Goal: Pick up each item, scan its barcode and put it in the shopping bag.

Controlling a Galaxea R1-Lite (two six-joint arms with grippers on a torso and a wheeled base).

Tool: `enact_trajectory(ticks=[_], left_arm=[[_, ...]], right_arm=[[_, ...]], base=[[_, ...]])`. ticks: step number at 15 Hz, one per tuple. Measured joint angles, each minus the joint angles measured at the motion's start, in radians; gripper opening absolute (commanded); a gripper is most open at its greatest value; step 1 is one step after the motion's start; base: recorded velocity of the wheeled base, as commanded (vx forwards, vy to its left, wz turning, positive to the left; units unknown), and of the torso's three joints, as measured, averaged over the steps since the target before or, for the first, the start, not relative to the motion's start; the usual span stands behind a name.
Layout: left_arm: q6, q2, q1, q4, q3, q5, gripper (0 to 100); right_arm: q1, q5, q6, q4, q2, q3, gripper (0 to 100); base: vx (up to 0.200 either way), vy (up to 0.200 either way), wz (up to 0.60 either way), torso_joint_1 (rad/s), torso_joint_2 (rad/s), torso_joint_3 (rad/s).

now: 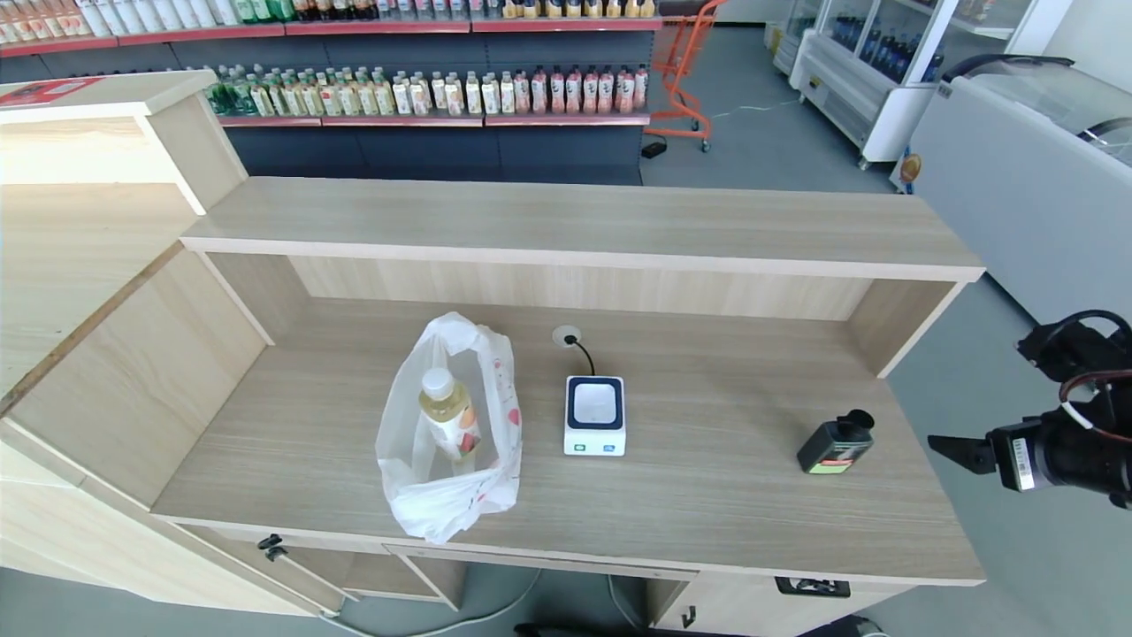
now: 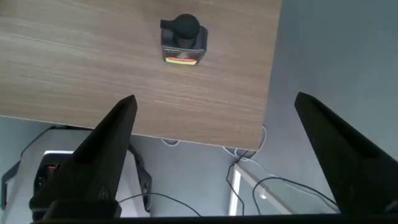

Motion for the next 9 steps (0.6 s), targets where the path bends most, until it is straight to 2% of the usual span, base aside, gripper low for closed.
enact_trajectory(ticks=[4, 9], left_arm=[[0.000, 0.000, 0.000, 0.000, 0.000, 0.000, 100], [-0.001, 0.000, 0.000, 0.000, 0.000, 0.000, 100]], right_arm=[[-0.009, -0.019, -0.095, -0.001, 0.088, -0.055, 100], [0.001, -0.061, -0.270, 0.009, 0.185, -0.076, 100]], base=[[0.000, -0.200, 0.00, 0.000, 0.00, 0.001], [0.000, 0.000, 0.00, 0.000, 0.00, 0.000]])
